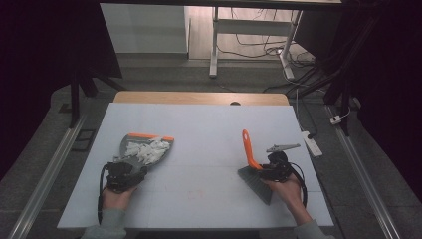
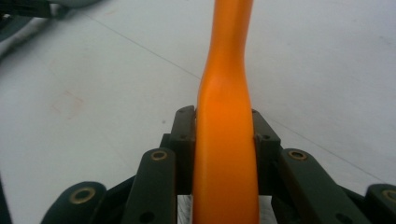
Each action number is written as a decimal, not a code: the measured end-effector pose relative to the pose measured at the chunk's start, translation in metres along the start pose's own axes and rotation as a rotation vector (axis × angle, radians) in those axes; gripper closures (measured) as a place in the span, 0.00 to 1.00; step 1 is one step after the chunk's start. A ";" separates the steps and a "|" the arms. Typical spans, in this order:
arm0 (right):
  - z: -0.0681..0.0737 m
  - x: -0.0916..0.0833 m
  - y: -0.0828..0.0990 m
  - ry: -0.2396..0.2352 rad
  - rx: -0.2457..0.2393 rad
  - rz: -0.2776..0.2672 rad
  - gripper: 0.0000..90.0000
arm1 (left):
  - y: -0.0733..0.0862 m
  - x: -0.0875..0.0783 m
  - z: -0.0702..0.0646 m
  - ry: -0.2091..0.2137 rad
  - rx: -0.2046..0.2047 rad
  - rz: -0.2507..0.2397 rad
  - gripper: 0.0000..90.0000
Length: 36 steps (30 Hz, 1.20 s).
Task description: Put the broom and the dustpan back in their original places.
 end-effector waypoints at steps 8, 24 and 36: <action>-0.009 0.002 0.001 0.036 -0.014 0.024 0.72 | 0.000 -0.008 -0.002 -0.002 0.022 -0.019 0.25; -0.017 0.001 0.002 0.261 -0.075 0.067 0.47 | 0.006 -0.046 -0.005 0.042 0.206 -0.049 0.20; 0.006 -0.026 0.012 0.207 -0.180 -0.054 0.50 | 0.000 -0.043 -0.003 0.187 0.317 -0.018 0.25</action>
Point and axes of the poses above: each handheld gripper's, and its own axes: x roughly forward along the jaws, y roughly out of its underside, z roughly to its left, the point moved 2 cm from there along x, roughly forward along the jaws, and after that the axes turned 8 degrees about -x, right-handed, at the moved point
